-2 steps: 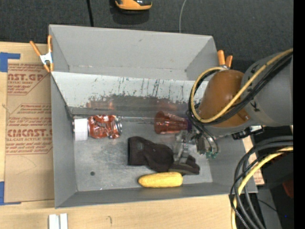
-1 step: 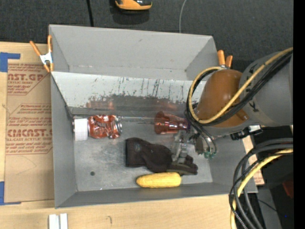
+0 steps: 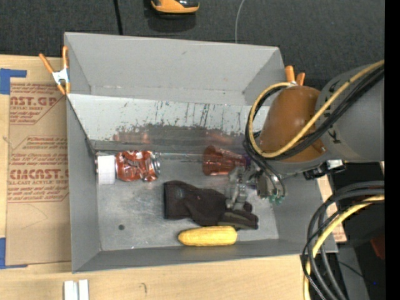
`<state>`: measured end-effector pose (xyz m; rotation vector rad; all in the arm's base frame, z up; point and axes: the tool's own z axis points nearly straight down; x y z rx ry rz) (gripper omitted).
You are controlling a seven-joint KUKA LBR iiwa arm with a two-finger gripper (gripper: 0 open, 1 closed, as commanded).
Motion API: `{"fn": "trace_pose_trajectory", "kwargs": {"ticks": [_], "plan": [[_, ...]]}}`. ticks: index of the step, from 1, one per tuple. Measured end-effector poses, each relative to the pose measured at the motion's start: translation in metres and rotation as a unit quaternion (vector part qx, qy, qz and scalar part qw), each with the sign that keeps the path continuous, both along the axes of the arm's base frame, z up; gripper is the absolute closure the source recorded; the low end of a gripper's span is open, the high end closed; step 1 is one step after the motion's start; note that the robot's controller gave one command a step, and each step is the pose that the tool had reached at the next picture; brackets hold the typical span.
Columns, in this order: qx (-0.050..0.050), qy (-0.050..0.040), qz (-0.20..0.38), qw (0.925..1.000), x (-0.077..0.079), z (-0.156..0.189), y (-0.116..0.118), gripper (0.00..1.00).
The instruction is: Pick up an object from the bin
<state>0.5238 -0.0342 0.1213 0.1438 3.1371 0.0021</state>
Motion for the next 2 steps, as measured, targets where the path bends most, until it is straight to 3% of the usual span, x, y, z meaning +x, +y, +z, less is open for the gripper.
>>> {"fn": "trace_pose_trajectory", "kwargs": {"ticks": [1, 2], "plan": [[0.000, 0.0002, -0.003, 1.0000, -0.0057, -0.0206, -0.0021, 0.00], [-0.001, 0.0005, -0.002, 1.0000, -0.0058, -0.0206, -0.0021, 1.00]]}}
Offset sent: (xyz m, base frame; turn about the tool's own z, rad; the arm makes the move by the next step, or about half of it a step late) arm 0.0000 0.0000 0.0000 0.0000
